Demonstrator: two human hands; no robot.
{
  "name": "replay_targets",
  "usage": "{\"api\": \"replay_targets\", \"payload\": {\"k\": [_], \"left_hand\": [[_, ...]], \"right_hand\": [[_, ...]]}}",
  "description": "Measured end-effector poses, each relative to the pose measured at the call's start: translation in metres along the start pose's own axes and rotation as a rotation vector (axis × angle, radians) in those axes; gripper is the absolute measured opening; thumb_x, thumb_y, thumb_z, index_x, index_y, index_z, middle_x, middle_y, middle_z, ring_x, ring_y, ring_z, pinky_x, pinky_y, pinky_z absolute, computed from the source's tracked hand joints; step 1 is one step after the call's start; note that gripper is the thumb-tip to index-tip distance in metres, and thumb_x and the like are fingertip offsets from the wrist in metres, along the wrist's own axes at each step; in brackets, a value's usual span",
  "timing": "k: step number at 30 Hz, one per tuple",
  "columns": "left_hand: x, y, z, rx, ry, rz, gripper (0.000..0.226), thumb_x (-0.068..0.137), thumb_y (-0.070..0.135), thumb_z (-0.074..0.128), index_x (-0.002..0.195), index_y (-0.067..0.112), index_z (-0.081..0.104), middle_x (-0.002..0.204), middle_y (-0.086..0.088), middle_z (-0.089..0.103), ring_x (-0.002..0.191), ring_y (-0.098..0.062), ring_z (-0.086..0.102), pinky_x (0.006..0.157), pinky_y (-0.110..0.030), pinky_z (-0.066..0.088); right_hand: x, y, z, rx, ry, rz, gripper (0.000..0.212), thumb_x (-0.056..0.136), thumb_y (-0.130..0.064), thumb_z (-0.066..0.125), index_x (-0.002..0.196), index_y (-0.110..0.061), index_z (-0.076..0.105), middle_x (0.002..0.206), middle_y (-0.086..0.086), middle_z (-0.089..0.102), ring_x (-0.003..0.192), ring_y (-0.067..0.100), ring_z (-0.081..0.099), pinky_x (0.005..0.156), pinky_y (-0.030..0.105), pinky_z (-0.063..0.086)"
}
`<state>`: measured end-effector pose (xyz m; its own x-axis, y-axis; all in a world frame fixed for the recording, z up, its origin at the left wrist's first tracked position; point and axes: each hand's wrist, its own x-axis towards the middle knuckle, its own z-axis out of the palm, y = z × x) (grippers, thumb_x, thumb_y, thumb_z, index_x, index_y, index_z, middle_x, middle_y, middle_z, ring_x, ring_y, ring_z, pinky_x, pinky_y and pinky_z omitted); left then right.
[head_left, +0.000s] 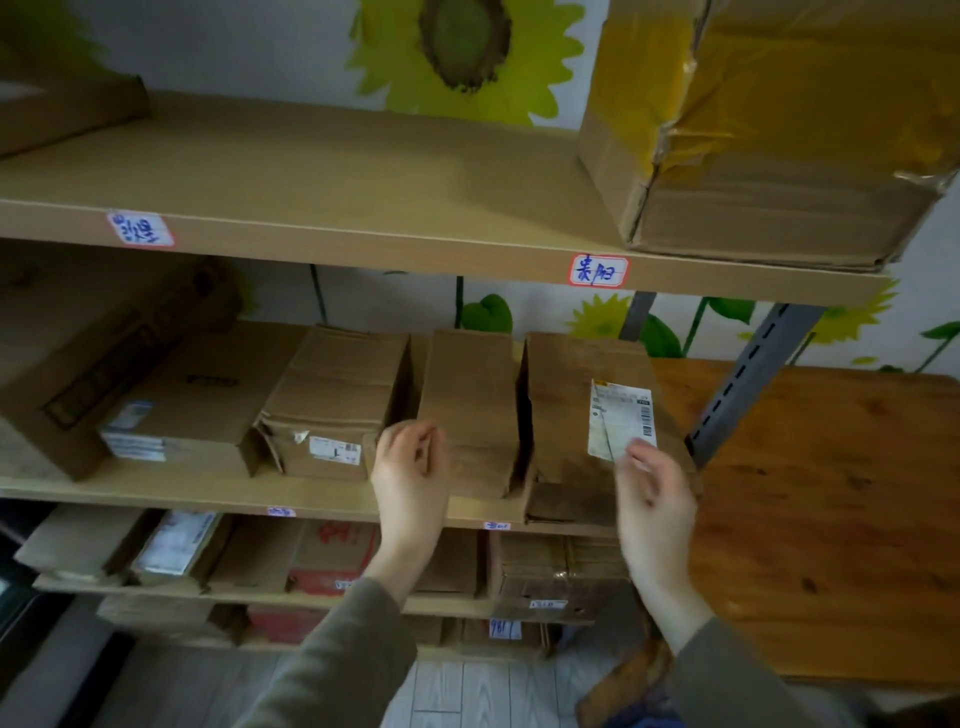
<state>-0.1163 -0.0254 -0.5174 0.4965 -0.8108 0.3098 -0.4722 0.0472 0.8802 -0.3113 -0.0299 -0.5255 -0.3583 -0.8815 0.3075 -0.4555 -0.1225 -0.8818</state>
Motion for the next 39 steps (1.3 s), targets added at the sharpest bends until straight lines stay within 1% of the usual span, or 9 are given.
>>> {"api": "replay_targets", "payload": {"k": [3, 8, 14, 17, 19, 23, 29, 34, 39], "left_hand": [[0.030, -0.005, -0.007, 0.071, -0.189, -0.081, 0.037, 0.093, 0.018, 0.053, 0.127, 0.003, 0.052, 0.123, -0.009, 0.054, 0.114, -0.023, 0.052, 0.094, -0.027, 0.042], [0.062, -0.027, -0.004, 0.202, -0.601, -0.219, 0.035, 0.094, 0.029, 0.051, 0.117, 0.004, 0.052, 0.110, -0.010, 0.063, 0.099, -0.024, 0.061, 0.077, -0.028, 0.049], [0.064, -0.027, -0.012, 0.112, -0.601, -0.168, 0.028, 0.093, 0.028, 0.053, 0.108, 0.004, 0.057, 0.096, -0.003, 0.062, 0.094, -0.022, 0.062, 0.060, -0.016, 0.041], [0.058, -0.025, -0.025, -0.006, -0.585, -0.094, 0.035, 0.090, 0.035, 0.056, 0.112, 0.008, 0.058, 0.106, -0.001, 0.062, 0.101, -0.018, 0.060, 0.079, -0.024, 0.050], [0.055, -0.023, -0.035, -0.086, -0.587, -0.075, 0.041, 0.092, 0.041, 0.050, 0.122, 0.014, 0.057, 0.129, -0.006, 0.055, 0.126, -0.020, 0.046, 0.103, -0.029, 0.039], [0.050, -0.016, -0.057, -0.370, -0.660, -0.202, 0.020, 0.095, 0.035, 0.042, 0.109, 0.041, 0.056, 0.148, 0.000, 0.034, 0.140, -0.016, 0.025, 0.115, -0.036, 0.025], [0.052, -0.016, -0.071, -0.581, -0.458, -0.538, 0.062, 0.078, 0.031, 0.071, 0.132, 0.012, 0.046, 0.127, -0.007, 0.055, 0.114, -0.022, 0.055, 0.095, -0.033, 0.046], [0.053, -0.004, -0.081, -0.644, -0.540, -0.479, 0.033, 0.084, 0.023, 0.065, 0.115, 0.014, 0.058, 0.106, -0.003, 0.065, 0.097, -0.018, 0.062, 0.089, -0.036, 0.052], [0.045, 0.007, -0.080, -0.591, -0.605, -0.307, 0.012, 0.091, 0.026, 0.055, 0.102, 0.029, 0.058, 0.096, 0.006, 0.066, 0.080, -0.005, 0.067, 0.061, -0.013, 0.053]], "right_hand": [[0.005, -0.031, 0.050, -0.074, -0.281, -0.046, 0.029, 0.091, -0.015, 0.056, 0.119, -0.008, 0.058, 0.118, 0.004, 0.059, 0.106, 0.009, 0.054, 0.084, 0.005, 0.038], [0.016, -0.051, 0.109, -0.374, -0.382, -0.014, 0.048, 0.096, -0.028, 0.048, 0.138, -0.006, 0.041, 0.140, 0.010, 0.046, 0.132, 0.022, 0.040, 0.104, 0.026, 0.033], [0.012, -0.058, 0.124, -0.377, -0.268, 0.119, 0.047, 0.094, -0.031, 0.050, 0.135, -0.009, 0.045, 0.137, 0.010, 0.048, 0.128, 0.023, 0.044, 0.099, 0.025, 0.035], [0.002, -0.064, 0.115, -0.263, -0.082, 0.124, 0.034, 0.090, -0.031, 0.058, 0.119, -0.012, 0.058, 0.119, 0.008, 0.057, 0.109, 0.019, 0.053, 0.089, 0.022, 0.037], [-0.003, -0.067, 0.106, -0.083, 0.002, 0.225, 0.028, 0.086, -0.033, 0.062, 0.109, -0.016, 0.060, 0.109, 0.005, 0.059, 0.100, 0.016, 0.055, 0.089, 0.028, 0.044], [-0.020, -0.078, 0.093, 0.341, 0.048, 0.451, 0.015, 0.084, -0.027, 0.065, 0.097, -0.020, 0.060, 0.098, -0.002, 0.060, 0.091, 0.012, 0.057, 0.074, 0.027, 0.047], [-0.044, -0.084, 0.081, 0.587, 0.075, 0.461, 0.009, 0.088, -0.019, 0.062, 0.091, -0.028, 0.063, 0.102, 0.000, 0.065, 0.099, 0.018, 0.061, 0.089, 0.037, 0.051], [-0.041, -0.084, 0.068, 0.470, -0.194, 0.470, 0.017, 0.087, -0.042, 0.055, 0.097, -0.032, 0.064, 0.105, -0.002, 0.068, 0.104, 0.017, 0.062, 0.098, 0.045, 0.047], [-0.037, -0.092, 0.069, 0.459, -0.395, 0.624, 0.064, 0.062, -0.064, 0.067, 0.110, -0.023, 0.059, 0.105, 0.001, 0.069, 0.101, 0.020, 0.064, 0.090, 0.039, 0.049]]}}
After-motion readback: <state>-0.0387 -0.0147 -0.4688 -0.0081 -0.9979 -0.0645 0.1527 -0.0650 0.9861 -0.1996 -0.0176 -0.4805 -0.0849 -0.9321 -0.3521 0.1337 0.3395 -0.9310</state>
